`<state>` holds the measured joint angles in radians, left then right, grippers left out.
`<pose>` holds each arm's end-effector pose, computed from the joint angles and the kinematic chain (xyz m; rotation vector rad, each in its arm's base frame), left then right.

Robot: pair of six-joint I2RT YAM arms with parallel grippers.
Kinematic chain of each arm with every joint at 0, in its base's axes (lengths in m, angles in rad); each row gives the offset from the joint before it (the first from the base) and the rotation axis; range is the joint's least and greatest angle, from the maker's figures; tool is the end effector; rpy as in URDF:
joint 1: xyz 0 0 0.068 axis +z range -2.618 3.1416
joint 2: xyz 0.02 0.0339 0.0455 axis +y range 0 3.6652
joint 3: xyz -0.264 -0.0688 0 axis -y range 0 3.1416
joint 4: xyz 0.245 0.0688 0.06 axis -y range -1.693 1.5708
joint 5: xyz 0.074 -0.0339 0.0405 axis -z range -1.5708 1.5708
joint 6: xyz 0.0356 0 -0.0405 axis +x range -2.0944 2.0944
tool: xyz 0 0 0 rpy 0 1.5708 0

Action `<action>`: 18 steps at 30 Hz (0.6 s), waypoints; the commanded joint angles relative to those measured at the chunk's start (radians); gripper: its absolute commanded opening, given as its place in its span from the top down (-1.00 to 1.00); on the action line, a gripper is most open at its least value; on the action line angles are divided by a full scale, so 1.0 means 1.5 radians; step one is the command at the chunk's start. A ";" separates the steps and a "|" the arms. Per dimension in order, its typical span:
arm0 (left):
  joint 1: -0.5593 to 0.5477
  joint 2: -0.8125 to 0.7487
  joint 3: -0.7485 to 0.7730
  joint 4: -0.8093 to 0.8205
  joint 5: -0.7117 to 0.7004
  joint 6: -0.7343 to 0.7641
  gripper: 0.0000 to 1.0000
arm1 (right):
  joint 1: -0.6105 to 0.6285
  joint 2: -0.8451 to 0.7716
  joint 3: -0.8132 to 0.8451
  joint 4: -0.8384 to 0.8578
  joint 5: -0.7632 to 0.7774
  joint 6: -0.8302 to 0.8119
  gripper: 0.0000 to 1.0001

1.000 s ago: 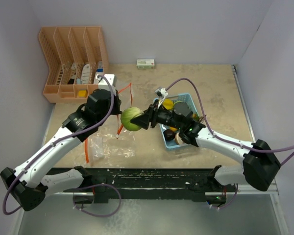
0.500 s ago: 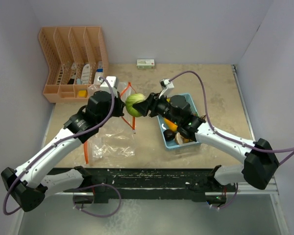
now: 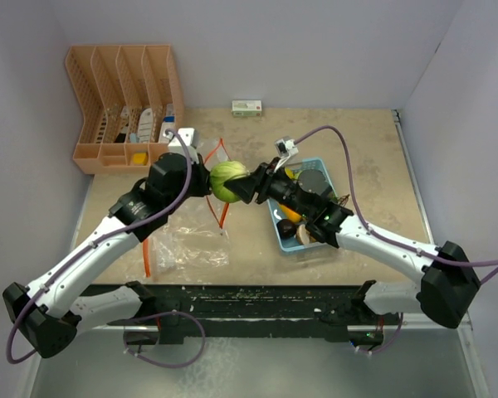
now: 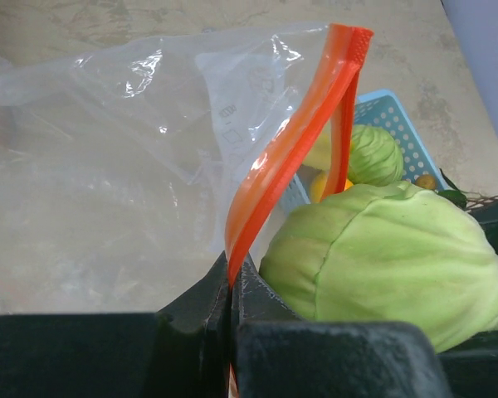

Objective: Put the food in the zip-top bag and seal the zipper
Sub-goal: Place the fake vegetable in the zipper food storage bag.

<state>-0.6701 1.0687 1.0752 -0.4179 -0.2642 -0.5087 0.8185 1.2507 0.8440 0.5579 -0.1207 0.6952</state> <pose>0.1914 -0.1398 0.3632 -0.0122 2.0022 -0.5056 0.1976 0.2174 0.3387 -0.2053 1.5476 1.3129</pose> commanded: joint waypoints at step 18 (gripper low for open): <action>0.001 -0.082 0.069 0.048 0.079 -0.101 1.00 | 0.052 0.094 0.070 -0.099 0.229 -0.029 0.86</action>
<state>-0.6689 0.9550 1.1290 -0.4492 -0.1875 -0.6205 0.8734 1.3949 0.8639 0.4973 0.0898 0.7048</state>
